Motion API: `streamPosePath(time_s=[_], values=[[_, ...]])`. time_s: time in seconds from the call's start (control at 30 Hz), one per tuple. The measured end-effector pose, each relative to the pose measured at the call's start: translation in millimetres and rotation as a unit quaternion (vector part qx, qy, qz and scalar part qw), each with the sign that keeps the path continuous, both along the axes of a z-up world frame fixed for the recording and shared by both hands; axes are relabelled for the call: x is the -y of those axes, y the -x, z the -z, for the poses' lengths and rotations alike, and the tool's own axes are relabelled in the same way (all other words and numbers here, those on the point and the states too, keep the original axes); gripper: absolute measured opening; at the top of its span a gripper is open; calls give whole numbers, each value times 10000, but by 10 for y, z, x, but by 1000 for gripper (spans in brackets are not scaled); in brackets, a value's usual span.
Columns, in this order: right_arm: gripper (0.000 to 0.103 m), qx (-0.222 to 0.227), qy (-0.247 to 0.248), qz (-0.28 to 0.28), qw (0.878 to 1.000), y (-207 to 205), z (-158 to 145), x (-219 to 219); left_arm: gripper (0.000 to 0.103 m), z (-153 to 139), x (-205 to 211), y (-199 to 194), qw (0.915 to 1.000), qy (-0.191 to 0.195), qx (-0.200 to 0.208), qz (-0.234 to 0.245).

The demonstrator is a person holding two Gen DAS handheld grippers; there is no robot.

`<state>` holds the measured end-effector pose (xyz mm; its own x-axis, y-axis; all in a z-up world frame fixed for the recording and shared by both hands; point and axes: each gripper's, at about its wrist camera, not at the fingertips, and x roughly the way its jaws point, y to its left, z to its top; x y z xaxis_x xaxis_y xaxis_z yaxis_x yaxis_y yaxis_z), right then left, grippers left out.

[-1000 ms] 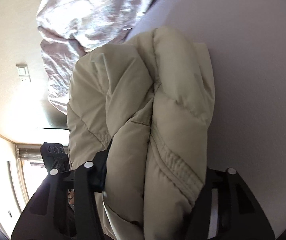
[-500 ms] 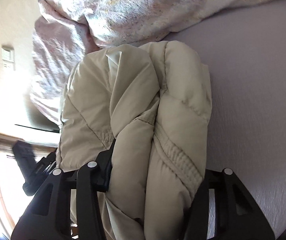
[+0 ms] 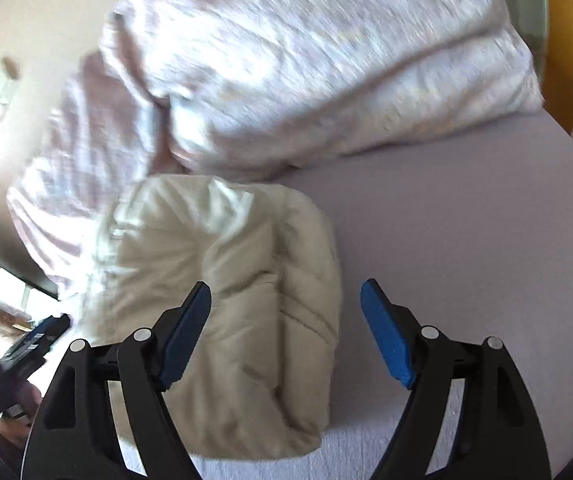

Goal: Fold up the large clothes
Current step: 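Release the folded jacket with both tools and pull them back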

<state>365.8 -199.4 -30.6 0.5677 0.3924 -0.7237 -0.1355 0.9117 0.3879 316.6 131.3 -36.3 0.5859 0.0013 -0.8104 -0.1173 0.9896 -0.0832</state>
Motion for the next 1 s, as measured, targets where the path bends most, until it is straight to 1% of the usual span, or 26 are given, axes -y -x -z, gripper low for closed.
streamPosePath(time_s=[0.03,0.07,0.13,0.2,0.33,0.43,0.57,0.63,0.7,0.77,0.83,0.93,1.0], values=[[73,66,55,-149,9999,42,-33,-51,82,-22,35,28,10000,-12,18,31],[69,99,117,-311,9994,65,-39,-104,82,-40,80,48,10000,-43,22,47],[64,84,219,-505,9985,109,-28,-230,82,-50,176,103,9999,-53,41,87],[57,60,322,-643,9974,158,12,-339,83,-58,242,173,9999,-66,62,104],[55,94,620,-689,9956,263,97,-446,85,-81,317,312,9999,-65,117,101],[54,-100,915,-647,9936,206,244,-490,85,-45,355,383,9999,-43,92,103],[54,-347,1095,-606,9915,158,462,-529,85,107,419,376,9998,-127,-105,55],[54,-425,1150,-621,9905,110,560,-535,87,192,429,360,9998,-102,-155,38],[55,-535,1085,-573,9910,72,637,-508,87,238,452,345,9998,-84,-178,30],[55,-555,1053,-561,9913,68,624,-483,87,238,474,347,9997,-124,-193,3],[58,-515,1077,-534,9914,111,558,-450,86,203,480,391,9997,-85,-215,31],[69,-356,1231,-507,9905,263,405,-406,87,161,481,510,9997,-102,-207,117],[87,-175,1292,-510,9902,443,271,-355,88,147,484,591,9997,-85,-208,138]])
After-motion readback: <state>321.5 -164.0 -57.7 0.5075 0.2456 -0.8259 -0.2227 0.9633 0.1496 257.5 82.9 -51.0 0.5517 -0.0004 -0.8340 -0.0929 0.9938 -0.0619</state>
